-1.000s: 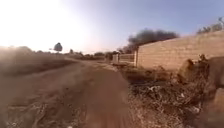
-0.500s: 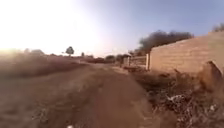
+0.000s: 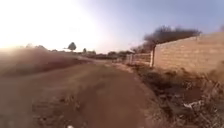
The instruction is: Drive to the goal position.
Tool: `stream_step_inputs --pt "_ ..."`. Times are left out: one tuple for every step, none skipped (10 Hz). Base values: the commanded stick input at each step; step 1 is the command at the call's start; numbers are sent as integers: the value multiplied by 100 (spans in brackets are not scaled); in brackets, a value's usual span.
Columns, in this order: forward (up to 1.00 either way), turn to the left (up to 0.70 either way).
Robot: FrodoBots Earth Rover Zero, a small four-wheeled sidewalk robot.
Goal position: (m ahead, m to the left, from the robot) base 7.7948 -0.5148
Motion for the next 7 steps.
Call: stream_step_inputs --pt "70 0" --pt "70 0" --pt "70 0" --pt "70 0" --pt "70 0" --pt "70 0" --pt "70 0"
